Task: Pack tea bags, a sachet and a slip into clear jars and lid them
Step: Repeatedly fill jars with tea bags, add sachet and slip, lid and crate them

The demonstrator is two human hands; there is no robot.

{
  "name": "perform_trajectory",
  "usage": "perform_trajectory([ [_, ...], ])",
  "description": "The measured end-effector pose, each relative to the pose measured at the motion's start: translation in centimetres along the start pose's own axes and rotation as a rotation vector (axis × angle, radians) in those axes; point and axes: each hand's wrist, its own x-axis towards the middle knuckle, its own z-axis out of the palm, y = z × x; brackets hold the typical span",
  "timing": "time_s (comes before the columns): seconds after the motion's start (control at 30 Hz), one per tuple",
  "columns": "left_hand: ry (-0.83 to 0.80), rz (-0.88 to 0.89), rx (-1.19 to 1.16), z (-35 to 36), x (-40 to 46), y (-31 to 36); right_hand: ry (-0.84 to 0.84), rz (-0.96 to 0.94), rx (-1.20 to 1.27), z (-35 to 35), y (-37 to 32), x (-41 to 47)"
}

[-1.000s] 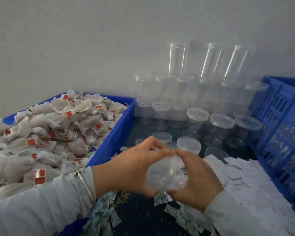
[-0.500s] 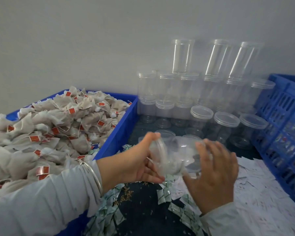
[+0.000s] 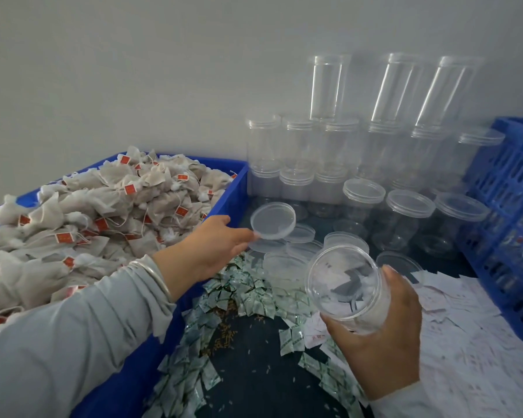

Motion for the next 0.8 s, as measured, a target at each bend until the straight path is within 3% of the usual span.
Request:
perform_trajectory([
  [0.07, 0.038, 0.060, 0.262, -0.5, 0.4, -0.5, -0.015, 0.015, 0.021, -0.1, 0.0, -0.1],
  [0.17, -0.043, 0.082, 0.682, -1.0, 0.5, -0.7, -0.023, 0.048, 0.042, -0.4, 0.2, -0.2],
  [0.3, -0.375, 0.114, 1.535, -0.3, 0.1, -2.0, -0.042, 0.105, 0.087, -0.4, -0.5, -0.2],
  [0.37, -0.530, 0.092, 1.715, 0.3, -0.2, -2.9, -0.063, 0.121, 0.140, -0.2, -1.0, -0.4],
  [0.4, -0.528, 0.138, 1.716, 0.4, -0.2, -2.9, -0.091, 0.144, 0.199, 0.0, -1.3, -0.5],
  [0.43, -0.452, 0.211, 1.649, 0.3, -0.1, -2.6, -0.128, 0.182, 0.269, 0.3, -1.8, -0.7],
  [0.53, 0.003, 0.485, 1.355, -1.1, 0.7, -0.3, -0.207, 0.286, 0.396, 1.4, -3.7, -1.5],
  [0.6, 0.257, 0.577, 1.223, -3.5, 1.5, 1.2, -0.260, 0.338, 0.471, 2.3, -5.2, -2.4],
  [0.67, 0.434, 0.557, 1.199, -7.0, 2.4, 1.7, -0.361, 0.386, 0.559, 3.3, -6.9, -3.2],
  [0.8, 0.622, 0.320, 1.208, -14.1, 3.3, 0.7, -0.474, 0.378, 0.632, 5.4, -9.3, -4.3],
])
